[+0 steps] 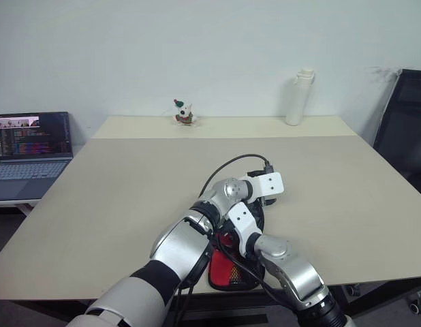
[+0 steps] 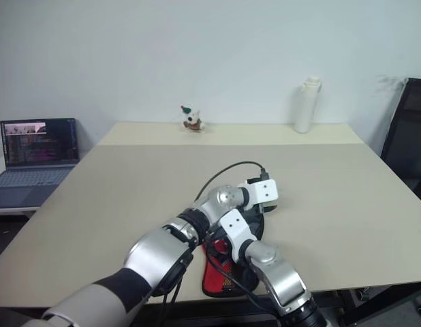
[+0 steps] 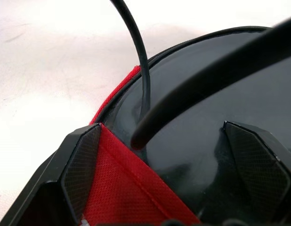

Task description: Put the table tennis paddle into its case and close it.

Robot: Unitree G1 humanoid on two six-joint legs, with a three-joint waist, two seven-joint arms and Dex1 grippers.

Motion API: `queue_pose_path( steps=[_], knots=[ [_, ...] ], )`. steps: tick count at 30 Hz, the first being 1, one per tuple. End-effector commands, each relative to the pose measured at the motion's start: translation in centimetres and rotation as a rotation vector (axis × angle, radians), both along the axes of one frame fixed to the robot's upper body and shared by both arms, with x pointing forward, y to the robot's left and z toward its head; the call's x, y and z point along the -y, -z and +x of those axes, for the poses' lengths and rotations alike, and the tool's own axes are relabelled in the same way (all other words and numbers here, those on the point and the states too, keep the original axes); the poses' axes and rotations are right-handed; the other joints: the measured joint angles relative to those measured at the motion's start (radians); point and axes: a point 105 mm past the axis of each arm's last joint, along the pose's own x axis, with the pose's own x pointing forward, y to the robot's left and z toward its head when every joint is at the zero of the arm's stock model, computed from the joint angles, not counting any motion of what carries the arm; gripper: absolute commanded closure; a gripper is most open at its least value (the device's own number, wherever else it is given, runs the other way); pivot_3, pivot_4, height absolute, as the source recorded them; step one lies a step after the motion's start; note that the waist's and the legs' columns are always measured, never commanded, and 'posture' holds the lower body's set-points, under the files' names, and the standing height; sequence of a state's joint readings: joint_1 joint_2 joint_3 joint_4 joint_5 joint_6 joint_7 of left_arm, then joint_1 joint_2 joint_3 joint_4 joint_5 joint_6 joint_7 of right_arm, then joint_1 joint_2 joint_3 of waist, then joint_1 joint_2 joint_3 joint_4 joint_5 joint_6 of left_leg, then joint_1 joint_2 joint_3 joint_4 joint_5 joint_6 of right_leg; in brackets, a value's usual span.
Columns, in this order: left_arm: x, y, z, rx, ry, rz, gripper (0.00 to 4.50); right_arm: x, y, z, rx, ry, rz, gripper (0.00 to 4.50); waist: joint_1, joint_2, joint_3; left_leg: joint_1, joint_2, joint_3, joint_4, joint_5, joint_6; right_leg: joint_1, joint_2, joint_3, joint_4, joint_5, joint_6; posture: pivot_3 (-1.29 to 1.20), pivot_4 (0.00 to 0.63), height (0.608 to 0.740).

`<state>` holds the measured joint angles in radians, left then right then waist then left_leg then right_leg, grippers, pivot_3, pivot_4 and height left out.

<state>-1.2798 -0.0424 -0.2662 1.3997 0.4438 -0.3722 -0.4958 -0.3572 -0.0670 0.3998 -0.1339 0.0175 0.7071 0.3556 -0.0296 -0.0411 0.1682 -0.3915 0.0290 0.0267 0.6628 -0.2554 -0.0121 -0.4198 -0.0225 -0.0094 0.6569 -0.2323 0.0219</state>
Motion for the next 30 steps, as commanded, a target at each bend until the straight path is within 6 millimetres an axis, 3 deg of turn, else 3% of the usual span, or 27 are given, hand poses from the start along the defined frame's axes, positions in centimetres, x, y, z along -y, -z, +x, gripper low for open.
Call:
queue_pose_path(
  steps=[1, 5, 10, 14, 17, 21, 24, 30],
  knots=[
    [0.2, -3.0, 0.4, 0.03, 0.007, -0.129, 0.55, 0.9, 2.6, -0.7, -0.139, 0.013, -0.03, 0.0, 0.0, 0.0, 0.0, 0.0, 0.0, 0.0, 0.0, 0.0, 0.0, 0.0, 0.0, 0.0, 0.0, 0.0, 0.0, 0.0, 0.15, 0.74],
    [-2.1, -4.9, 1.8, -0.026, -0.083, -0.285, 0.55, 1.2, 0.5, -1.1, -0.122, -0.006, 0.028, 0.0, -0.001, 0.0, 0.0, -0.001, 0.0, 0.0, 0.0, 0.0, 0.0, -0.001, 0.0, 0.0, 0.0, 0.0, 0.0, 0.0, 0.15, 0.74],
    [-5.8, -5.6, 2.8, -0.076, -0.141, -0.381, 0.55, 1.7, -3.0, -2.1, -0.086, -0.062, 0.102, 0.0, 0.0, 0.0, 0.001, -0.004, 0.0, -0.001, 0.0, 0.0, 0.0, -0.002, 0.0, -0.001, -0.001, 0.0, 0.0, 0.0, 0.15, 0.74],
    [-9.1, -4.4, 2.8, -0.158, -0.152, -0.438, 0.55, 3.5, -7.3, -3.0, -0.043, -0.12, 0.197, 0.0, 0.0, 0.001, 0.002, -0.006, 0.0, -0.001, 0.0, 0.0, 0.0, -0.004, 0.0, -0.001, -0.001, 0.0, 0.0, 0.0, 0.15, 0.74],
    [-10.2, -2.9, 2.0, -0.229, -0.1, -0.429, 0.55, 4.9, -9.3, -2.8, -0.02, -0.128, 0.234, 0.0, 0.001, 0.001, 0.002, -0.006, 0.0, -0.002, 0.0, 0.0, 0.0, -0.004, 0.0, -0.001, -0.001, 0.0, 0.0, 0.0, 0.15, 0.74],
    [-11.3, -1.0, 0.5, -0.309, -0.025, -0.398, 0.55, 7.0, -11.2, -1.2, 0.01, -0.069, 0.292, 0.0, 0.001, 0.001, 0.003, -0.007, 0.0, -0.002, 0.0, 0.0, 0.0, -0.004, 0.0, -0.002, -0.002, 0.001, -0.001, 0.0, 0.15, 0.74],
    [-12.9, 0.6, -0.4, -0.356, -0.02, -0.365, 0.55, 9.7, -12.5, 2.1, 0.038, 0.08, 0.335, 0.0, 0.001, 0.001, 0.003, -0.007, 0.0, -0.002, 0.0, 0.0, 0.0, -0.004, 0.0, -0.001, -0.002, 0.001, -0.002, 0.0, 0.15, 0.74],
    [-13.4, 2.9, -2.4, -0.418, 0.048, -0.276, 0.55, 11.3, -11.7, 7.1, 0.036, 0.242, 0.288, 0.0, 0.001, 0.002, 0.003, -0.006, 0.0, -0.001, -0.001, 0.0, 0.0, -0.005, 0.0, -0.001, -0.001, 0.003, -0.006, 0.0, 0.15, 0.74]
  ],
)
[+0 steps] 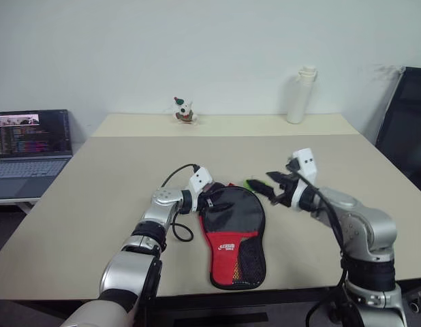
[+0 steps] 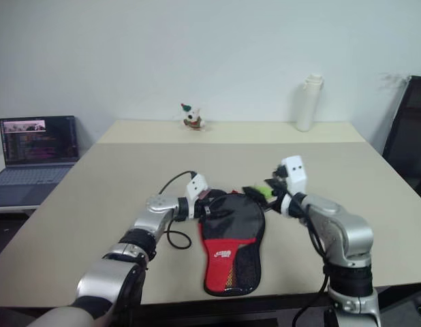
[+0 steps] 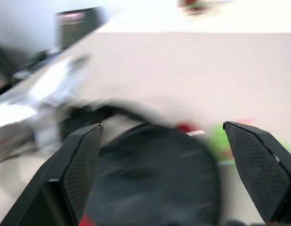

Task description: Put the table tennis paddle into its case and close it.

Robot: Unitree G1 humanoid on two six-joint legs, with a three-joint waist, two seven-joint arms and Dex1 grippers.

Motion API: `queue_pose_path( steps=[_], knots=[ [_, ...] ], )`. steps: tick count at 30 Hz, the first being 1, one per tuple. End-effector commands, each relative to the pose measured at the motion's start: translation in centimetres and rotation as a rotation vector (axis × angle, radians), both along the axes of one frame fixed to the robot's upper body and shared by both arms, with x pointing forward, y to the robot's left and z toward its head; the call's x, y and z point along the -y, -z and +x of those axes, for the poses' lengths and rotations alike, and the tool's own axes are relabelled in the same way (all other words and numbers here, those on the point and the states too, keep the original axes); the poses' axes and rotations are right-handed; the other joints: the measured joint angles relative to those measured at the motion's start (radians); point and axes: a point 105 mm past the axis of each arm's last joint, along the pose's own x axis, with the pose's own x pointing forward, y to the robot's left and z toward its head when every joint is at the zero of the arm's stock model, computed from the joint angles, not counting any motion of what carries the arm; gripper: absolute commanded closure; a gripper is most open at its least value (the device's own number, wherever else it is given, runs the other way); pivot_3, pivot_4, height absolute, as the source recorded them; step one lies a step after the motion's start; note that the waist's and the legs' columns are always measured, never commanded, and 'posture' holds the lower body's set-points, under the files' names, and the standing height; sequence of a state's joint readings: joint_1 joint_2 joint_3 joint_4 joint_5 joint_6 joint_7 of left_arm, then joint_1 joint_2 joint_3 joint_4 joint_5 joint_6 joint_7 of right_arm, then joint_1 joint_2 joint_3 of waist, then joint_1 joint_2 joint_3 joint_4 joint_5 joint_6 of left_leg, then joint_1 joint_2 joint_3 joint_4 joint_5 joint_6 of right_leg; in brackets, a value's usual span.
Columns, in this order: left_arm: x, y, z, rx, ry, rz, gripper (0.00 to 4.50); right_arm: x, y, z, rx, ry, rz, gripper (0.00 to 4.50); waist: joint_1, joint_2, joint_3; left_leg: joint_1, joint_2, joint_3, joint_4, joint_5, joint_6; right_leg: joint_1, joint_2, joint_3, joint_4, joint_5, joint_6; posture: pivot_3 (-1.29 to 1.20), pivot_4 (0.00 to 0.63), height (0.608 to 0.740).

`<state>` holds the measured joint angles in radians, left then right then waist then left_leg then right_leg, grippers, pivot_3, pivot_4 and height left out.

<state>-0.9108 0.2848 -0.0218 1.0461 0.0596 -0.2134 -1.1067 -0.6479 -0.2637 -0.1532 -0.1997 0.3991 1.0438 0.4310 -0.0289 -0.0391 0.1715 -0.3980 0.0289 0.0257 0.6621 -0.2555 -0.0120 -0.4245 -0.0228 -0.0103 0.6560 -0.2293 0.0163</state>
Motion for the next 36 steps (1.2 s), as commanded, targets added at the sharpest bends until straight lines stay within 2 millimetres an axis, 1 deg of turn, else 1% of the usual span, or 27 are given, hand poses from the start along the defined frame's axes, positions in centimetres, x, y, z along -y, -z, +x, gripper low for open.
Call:
queue_pose_path(
  steps=[1, 6, 9, 12, 17, 20, 23, 26, 36],
  knots=[
    [0.5, -0.3, -0.8, 0.038, 0.075, 0.044, 0.55, 0.3, 0.1, 2.7, 0.026, 0.072, -0.041, 0.0, 0.0, 0.0, 0.0, 0.0, 0.0, 0.0, 0.0, 0.0, 0.0, 0.0, 0.0, 0.0, 0.0, 0.0, 0.0, 0.0, 0.15, 0.74],
    [0.7, 0.3, -1.4, 0.034, 0.091, 0.063, 0.55, 0.2, 1.8, 5.9, -0.005, 0.131, -0.069, 0.0, -0.001, 0.0, 0.0, 0.0, 0.0, 0.001, 0.0, 0.0, 0.0, -0.001, 0.0, 0.001, 0.001, 0.0, 0.0, 0.0, 0.15, 0.74],
    [0.9, 0.3, -1.4, 0.032, 0.09, 0.064, 0.55, 0.1, 2.8, 7.2, -0.025, 0.162, -0.066, 0.0, -0.001, 0.0, 0.0, 0.0, 0.0, 0.001, 0.0, 0.0, 0.0, -0.001, 0.0, 0.001, 0.001, 0.0, 0.0, 0.0, 0.15, 0.74],
    [1.1, 0.5, -1.5, 0.029, 0.095, 0.07, 0.55, 0.5, 4.7, 8.6, -0.066, 0.236, -0.086, 0.0, -0.001, 0.0, 0.0, 0.0, 0.0, 0.001, 0.0, 0.0, 0.0, -0.001, 0.0, 0.001, 0.001, 0.0, -0.001, 0.0, 0.15, 0.74],
    [1.2, 0.5, -1.5, 0.028, 0.096, 0.073, 0.55, 0.3, 6.5, 9.2, -0.085, 0.249, -0.128, 0.0, -0.002, 0.0, 0.0, 0.0, 0.001, 0.001, 0.0, 0.0, 0.0, -0.001, -0.001, 0.001, 0.001, 0.0, -0.001, 0.0, 0.15, 0.74],
    [1.4, 0.6, -1.5, 0.031, 0.1, 0.078, 0.55, 0.6, 7.6, 9.4, -0.102, 0.281, -0.158, 0.0, -0.002, 0.0, 0.0, 0.0, 0.001, 0.001, 0.0, 0.0, 0.0, 0.0, -0.002, 0.001, 0.001, 0.0, -0.001, 0.0, 0.15, 0.74],
    [1.5, 0.7, -1.5, 0.033, 0.103, 0.082, 0.55, 0.6, 8.0, 9.4, -0.108, 0.288, -0.167, 0.0, -0.002, 0.001, 0.0, 0.0, 0.001, 0.001, 0.0, 0.0, 0.0, 0.0, -0.002, 0.001, 0.002, 0.0, -0.001, 0.0, 0.15, 0.74],
    [1.6, 0.9, -1.5, 0.03, 0.105, 0.088, 0.5, 0.5, 8.1, 9.4, -0.107, 0.29, -0.167, 0.62, -0.002, 0.001, 0.0, 0.0, 0.001, 0.001, 0.0, 0.0, 0.0, 0.0, -0.002, 0.001, 0.002, 0.0, -0.001, 0.0, 0.15, 0.74],
    [2.4, 2.6, -2.0, -0.003, 0.15, 0.159, 0.5, 0.5, 8.2, 9.3, -0.113, 0.309, -0.153, 3.97, 0.001, 0.001, -0.001, 0.003, 0.001, 0.001, 0.001, 0.0, 0.0, 0.003, -0.003, 0.001, 0.002, 0.0, -0.001, 0.0, 0.15, 0.74]
  ],
)
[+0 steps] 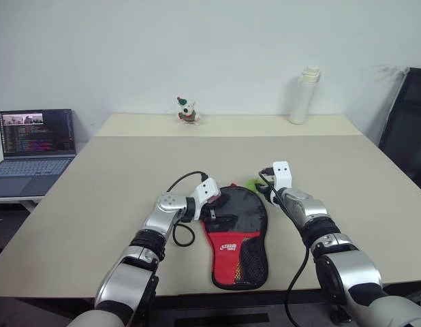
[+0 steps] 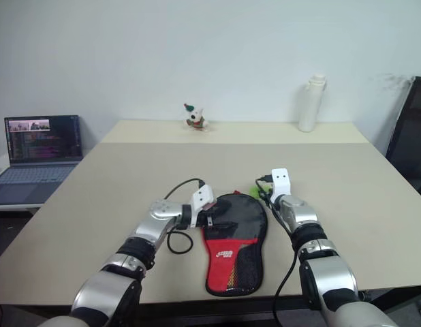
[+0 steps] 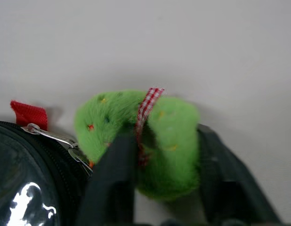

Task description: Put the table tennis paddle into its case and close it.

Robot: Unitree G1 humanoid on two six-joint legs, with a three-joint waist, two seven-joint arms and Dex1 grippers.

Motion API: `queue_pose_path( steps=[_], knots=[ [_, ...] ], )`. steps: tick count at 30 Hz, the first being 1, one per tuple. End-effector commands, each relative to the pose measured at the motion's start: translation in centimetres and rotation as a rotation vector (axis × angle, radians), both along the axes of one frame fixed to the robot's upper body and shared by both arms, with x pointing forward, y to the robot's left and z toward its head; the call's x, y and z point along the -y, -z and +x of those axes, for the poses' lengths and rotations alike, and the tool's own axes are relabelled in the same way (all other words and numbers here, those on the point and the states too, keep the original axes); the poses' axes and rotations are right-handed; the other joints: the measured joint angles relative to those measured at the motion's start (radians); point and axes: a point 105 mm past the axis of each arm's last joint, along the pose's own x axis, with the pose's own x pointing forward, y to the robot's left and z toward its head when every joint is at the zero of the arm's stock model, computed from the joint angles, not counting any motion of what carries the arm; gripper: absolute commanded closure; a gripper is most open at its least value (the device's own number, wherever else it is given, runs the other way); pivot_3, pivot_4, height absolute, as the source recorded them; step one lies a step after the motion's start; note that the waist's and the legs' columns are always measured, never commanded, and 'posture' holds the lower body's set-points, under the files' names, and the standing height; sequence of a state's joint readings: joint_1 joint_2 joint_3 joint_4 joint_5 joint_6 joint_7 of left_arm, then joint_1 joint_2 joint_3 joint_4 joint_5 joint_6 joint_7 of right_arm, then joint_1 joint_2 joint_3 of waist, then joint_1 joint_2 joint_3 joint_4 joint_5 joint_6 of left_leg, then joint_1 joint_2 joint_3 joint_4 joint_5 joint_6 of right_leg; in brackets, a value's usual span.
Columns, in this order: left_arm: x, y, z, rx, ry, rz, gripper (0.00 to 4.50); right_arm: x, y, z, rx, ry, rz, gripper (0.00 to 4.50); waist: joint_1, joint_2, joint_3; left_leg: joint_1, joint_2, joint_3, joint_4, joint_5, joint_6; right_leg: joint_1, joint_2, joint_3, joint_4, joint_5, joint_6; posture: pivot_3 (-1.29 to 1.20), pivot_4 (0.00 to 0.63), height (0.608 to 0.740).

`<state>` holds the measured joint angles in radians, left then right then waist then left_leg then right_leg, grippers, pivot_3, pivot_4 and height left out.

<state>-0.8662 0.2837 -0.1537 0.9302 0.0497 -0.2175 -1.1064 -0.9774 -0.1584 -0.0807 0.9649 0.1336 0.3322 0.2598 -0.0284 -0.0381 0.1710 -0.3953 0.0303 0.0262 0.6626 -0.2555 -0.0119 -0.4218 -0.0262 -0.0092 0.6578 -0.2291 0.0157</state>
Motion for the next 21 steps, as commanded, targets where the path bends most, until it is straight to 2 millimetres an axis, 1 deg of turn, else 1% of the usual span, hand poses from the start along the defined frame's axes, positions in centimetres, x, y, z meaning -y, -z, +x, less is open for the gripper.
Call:
queue_pose_path(
  steps=[1, 2, 7, 10, 13, 16, 19, 20, 21],
  knots=[
    [0.5, 2.2, -0.8, -0.054, 0.045, 0.085, 0.5, 0.3, -1.1, 0.3, 0.031, 0.019, 0.002, 4.29, 0.0, 0.0, 0.0, 0.0, 0.0, 0.0, 0.0, 0.0, 0.0, 0.0, 0.0, 0.0, 0.0, 0.0, 0.0, 0.0, 0.15, 0.74],
    [0.5, 2.3, -0.9, -0.061, 0.053, 0.094, 0.5, 0.6, -1.2, 0.3, 0.038, 0.025, -0.006, 4.48, 0.0, 0.0, 0.0, 0.0, 0.0, 0.0, 0.0, 0.0, 0.0, 0.0, 0.0, 0.0, 0.0, 0.0, 0.0, 0.0, 0.15, 0.74],
    [1.0, 2.4, -1.0, -0.076, 0.072, 0.099, 0.5, 2.0, -1.5, -0.1, 0.07, 0.028, -0.053, 4.48, 0.002, 0.0, 0.0, 0.0, -0.001, 0.0, 0.0, 0.0, 0.0, 0.0, 0.0, 0.0, 0.0, 0.0, 0.0, 0.0, 0.15, 0.74],
    [1.4, 3.0, -1.1, -0.091, 0.073, 0.123, 0.5, 4.8, -1.9, -1.4, 0.108, 0.04, -0.133, 4.48, 0.011, 0.001, -0.001, -0.002, -0.001, -0.002, 0.0, 0.0, 0.0, 0.0, -0.002, -0.001, -0.001, 0.0, 0.0, 0.0, 0.15, 0.74],
    [1.4, 3.5, -1.2, -0.109, 0.076, 0.145, 0.5, 6.6, -1.7, -3.0, 0.112, 0.066, -0.171, 4.48, 0.018, 0.002, -0.001, -0.003, -0.002, -0.001, 0.0, 0.0, 0.0, 0.0, -0.003, -0.001, -0.003, -0.001, 0.001, 0.0, 0.15, 0.74],
    [1.7, 3.7, -1.2, -0.116, 0.076, 0.147, 0.5, 7.8, -1.6, -4.8, 0.115, 0.071, -0.222, 4.48, 0.025, 0.004, -0.002, -0.002, -0.002, -0.001, 0.0, 0.0, 0.0, 0.001, -0.003, -0.002, -0.003, -0.002, 0.004, 0.0, 0.15, 0.74],
    [2.0, 3.9, -1.2, -0.121, 0.076, 0.154, 0.5, 8.2, -1.6, -6.8, 0.111, 0.047, -0.248, 4.48, 0.035, 0.006, -0.003, -0.003, -0.003, -0.003, 0.0, 0.0, 0.0, 0.001, -0.002, -0.003, -0.004, -0.004, 0.006, 0.0, 0.15, 0.74],
    [2.1, 3.9, -1.2, -0.122, 0.077, 0.157, 0.5, 8.1, -1.9, -7.9, 0.113, 0.017, -0.255, 4.48, 0.037, 0.006, -0.004, -0.003, -0.003, -0.003, 0.0, 0.0, 0.0, 0.001, -0.002, -0.003, -0.004, -0.004, 0.006, 0.0, 0.15, 0.74],
    [2.3, 4.0, -1.2, -0.123, 0.078, 0.162, 0.5, 7.6, -2.1, -9.6, 0.105, -0.048, -0.252, 4.48, 0.042, 0.007, -0.004, -0.003, -0.003, -0.003, 0.0, 0.0, 0.0, 0.001, -0.003, -0.003, -0.004, -0.004, 0.006, 0.0, 0.15, 0.74]
  ],
)
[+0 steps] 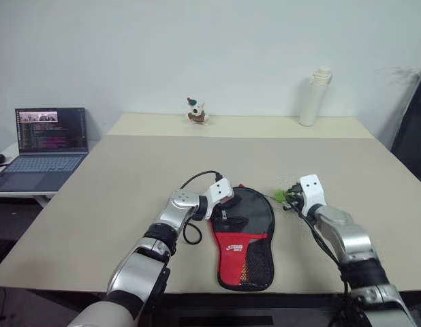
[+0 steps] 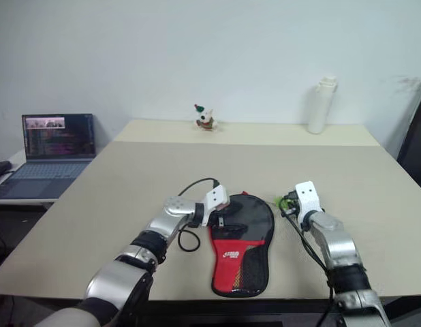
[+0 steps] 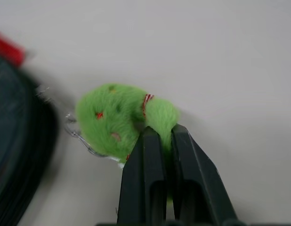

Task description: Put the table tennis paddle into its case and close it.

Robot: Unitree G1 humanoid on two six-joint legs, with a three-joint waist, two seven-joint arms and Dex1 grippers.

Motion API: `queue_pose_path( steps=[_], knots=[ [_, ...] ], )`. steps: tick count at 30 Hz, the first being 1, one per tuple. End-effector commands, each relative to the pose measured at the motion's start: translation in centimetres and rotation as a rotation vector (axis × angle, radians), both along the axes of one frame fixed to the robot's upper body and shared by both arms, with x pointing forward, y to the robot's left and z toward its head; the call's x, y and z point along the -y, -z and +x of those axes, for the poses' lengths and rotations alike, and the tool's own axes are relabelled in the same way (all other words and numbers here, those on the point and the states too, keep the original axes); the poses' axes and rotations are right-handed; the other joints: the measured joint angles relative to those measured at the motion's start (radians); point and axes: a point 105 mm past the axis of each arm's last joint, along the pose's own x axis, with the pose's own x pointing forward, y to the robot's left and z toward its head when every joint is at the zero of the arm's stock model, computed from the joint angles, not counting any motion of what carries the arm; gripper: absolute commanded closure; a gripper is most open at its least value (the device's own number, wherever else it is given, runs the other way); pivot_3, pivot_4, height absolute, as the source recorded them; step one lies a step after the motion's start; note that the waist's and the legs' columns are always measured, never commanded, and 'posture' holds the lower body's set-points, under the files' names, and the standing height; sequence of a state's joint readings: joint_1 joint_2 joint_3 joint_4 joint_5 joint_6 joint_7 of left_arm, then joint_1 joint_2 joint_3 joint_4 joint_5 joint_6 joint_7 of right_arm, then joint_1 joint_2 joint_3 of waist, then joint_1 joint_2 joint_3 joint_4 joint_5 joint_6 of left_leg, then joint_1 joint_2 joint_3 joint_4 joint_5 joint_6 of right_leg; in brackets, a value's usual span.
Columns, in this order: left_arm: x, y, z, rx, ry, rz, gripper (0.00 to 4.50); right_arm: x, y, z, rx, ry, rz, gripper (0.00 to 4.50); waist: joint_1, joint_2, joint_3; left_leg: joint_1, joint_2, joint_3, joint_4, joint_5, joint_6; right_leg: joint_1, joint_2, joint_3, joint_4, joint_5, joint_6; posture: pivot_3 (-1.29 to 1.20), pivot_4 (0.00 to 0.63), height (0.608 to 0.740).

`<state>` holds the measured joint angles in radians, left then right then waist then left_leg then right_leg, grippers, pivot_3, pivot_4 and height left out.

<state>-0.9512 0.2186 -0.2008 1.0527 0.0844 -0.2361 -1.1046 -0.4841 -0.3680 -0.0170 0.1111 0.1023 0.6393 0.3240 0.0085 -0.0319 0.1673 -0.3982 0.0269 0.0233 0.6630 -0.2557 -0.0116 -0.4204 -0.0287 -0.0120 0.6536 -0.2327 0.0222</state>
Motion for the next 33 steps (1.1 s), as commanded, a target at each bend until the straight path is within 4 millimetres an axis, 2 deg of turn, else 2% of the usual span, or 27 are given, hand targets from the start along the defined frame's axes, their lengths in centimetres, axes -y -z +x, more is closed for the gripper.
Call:
queue_pose_path(
  steps=[1, 3, 7, 13, 19, 27, 33],
  knots=[
    [-0.1, 3.7, -1.2, -0.089, 0.014, 0.123, 0.5, 0.1, -2.2, -4.3, 0.001, -0.119, -0.023, 4.48, 0.011, 0.003, -0.002, -0.001, 0.0, -0.001, 0.0, 0.0, 0.0, 0.001, -0.001, -0.001, -0.002, 0.0, 0.0, 0.0, 0.15, 0.74],
    [0.0, 3.7, -1.1, -0.089, 0.011, 0.127, 0.5, -0.8, -2.3, -6.5, -0.045, -0.201, -0.001, 4.48, 0.014, 0.003, -0.004, -0.002, 0.0, -0.002, 0.0, -0.001, 0.002, 0.002, 0.0, -0.002, -0.006, 0.0, 0.0, 0.0, 0.15, 0.74],
    [0.3, 3.8, -1.1, -0.089, 0.01, 0.135, 0.5, -1.3, -1.7, -10.7, -0.153, -0.303, 0.004, 4.48, 0.015, 0.003, -0.004, 0.0, 0.0, -0.001, 0.0, -0.002, 0.003, 0.004, 0.001, -0.001, -0.008, 0.0, 0.001, 0.0, 0.15, 0.74],
    [0.6, 3.9, -1.0, -0.088, 0.007, 0.141, 0.5, -2.2, -0.1, -15.0, -0.288, -0.405, 0.016, 4.48, 0.015, 0.003, -0.005, 0.006, 0.0, -0.003, 0.001, -0.002, 0.003, 0.01, 0.002, -0.003, -0.009, 0.0, 0.001, 0.0, 0.15, 0.74],
    [0.8, 3.9, -0.9, -0.083, -0.001, 0.142, 0.5, -3.0, 1.8, -20.4, -0.463, -0.596, 0.017, 4.48, 0.017, 0.004, -0.008, 0.005, 0.0, -0.005, 0.0, -0.002, 0.003, 0.012, -0.001, -0.004, -0.011, -0.002, 0.003, 0.0, 0.15, 0.74],
    [0.6, 4.0, -0.8, -0.08, -0.017, 0.145, 0.5, -4.6, 1.1, -22.8, -0.494, -0.769, 0.072, 4.48, 0.014, 0.001, -0.011, 0.009, 0.0, -0.01, 0.001, -0.002, 0.003, 0.015, -0.001, -0.005, -0.011, -0.002, 0.003, 0.0, 0.15, 0.74],
    [0.5, 4.0, -0.7, -0.078, -0.026, 0.145, 0.5, -6.7, 1.0, -23.3, -0.479, -0.853, 0.107, 4.48, 0.014, 0.001, -0.011, 0.008, 0.0, -0.011, 0.0, -0.002, 0.002, 0.015, -0.001, -0.005, -0.012, -0.002, 0.003, 0.0, 0.15, 0.74]
  ],
)
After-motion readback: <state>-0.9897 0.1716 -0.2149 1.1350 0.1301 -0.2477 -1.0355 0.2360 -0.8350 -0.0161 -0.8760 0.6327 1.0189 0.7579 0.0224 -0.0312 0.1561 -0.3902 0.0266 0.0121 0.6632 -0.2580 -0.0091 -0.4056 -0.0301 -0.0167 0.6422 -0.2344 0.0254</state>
